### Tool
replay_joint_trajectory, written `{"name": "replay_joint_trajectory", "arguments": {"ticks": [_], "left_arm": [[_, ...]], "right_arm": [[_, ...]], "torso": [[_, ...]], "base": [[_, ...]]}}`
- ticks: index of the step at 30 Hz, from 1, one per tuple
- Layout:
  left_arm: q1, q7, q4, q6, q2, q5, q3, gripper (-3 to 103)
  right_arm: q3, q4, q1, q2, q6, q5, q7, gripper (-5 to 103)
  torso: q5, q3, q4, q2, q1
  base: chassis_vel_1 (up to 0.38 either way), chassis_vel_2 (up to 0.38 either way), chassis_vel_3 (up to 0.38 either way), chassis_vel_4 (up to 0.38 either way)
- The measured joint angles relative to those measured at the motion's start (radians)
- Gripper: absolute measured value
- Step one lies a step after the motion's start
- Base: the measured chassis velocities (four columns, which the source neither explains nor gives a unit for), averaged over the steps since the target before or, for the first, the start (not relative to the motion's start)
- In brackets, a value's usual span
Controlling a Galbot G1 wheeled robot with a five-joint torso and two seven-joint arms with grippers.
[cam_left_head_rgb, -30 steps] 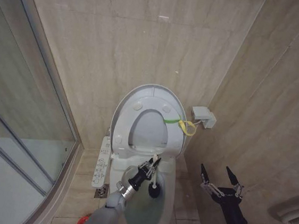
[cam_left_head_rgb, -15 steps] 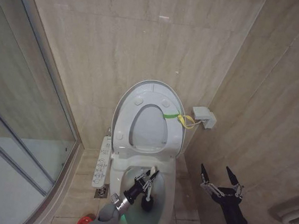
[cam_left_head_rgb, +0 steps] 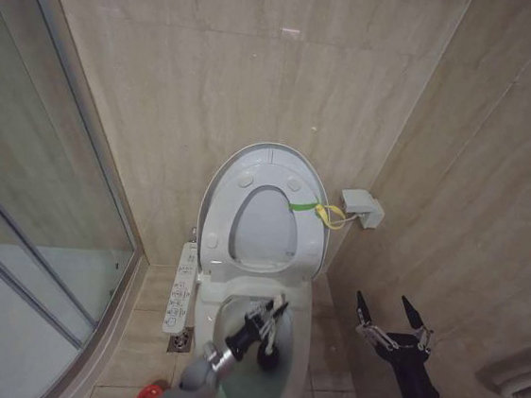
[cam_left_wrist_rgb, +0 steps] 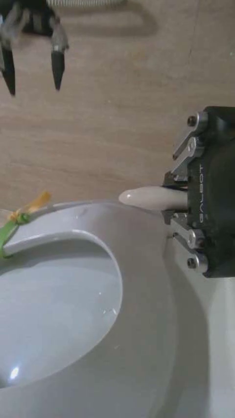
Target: Open the toilet lid, clean the toilet bowl with a toilet brush, close the toilet lid, and flush.
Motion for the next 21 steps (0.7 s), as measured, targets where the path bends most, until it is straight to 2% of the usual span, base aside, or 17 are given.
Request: {"name": "replay_joint_trajectory", "arguments": {"ticks": [4,12,18,21], "left_arm": [[0.036,0.004,-0.022,-0.002,0.018,0.001,0.009,21],[-0.050,0.014,-0.018,0.000,0.026,0.046,0.040,21],[-0.038,0.011,-0.018,-0.002,-0.035,0.047,0.047,21],[-0.021,0.018,-0.015,-0.002,-0.040,0.052,0.046,21]], "right_arm": [[0.000,0.000,0.000,0.000,0.000,0.000,0.000,100],[0.000,0.000,0.000,0.000,0.000,0.000,0.000,100],[0.000,0.000,0.000,0.000,0.000,0.000,0.000,100],[0.000,0.000,0.000,0.000,0.000,0.000,0.000,100]], "torso": [[0.0000,0.000,0.0001,0.000,0.000],[0.0000,0.000,-0.0002,0.000,0.000],[-0.0001,0.000,-0.0001,0.000,0.000],[-0.0001,0.000,-0.0002,0.000,0.000]], "base": [[0.000,0.000,0.000,0.000],[0.000,0.000,0.000,0.000],[0.000,0.000,0.000,0.000],[0.000,0.000,0.000,0.000]]}}
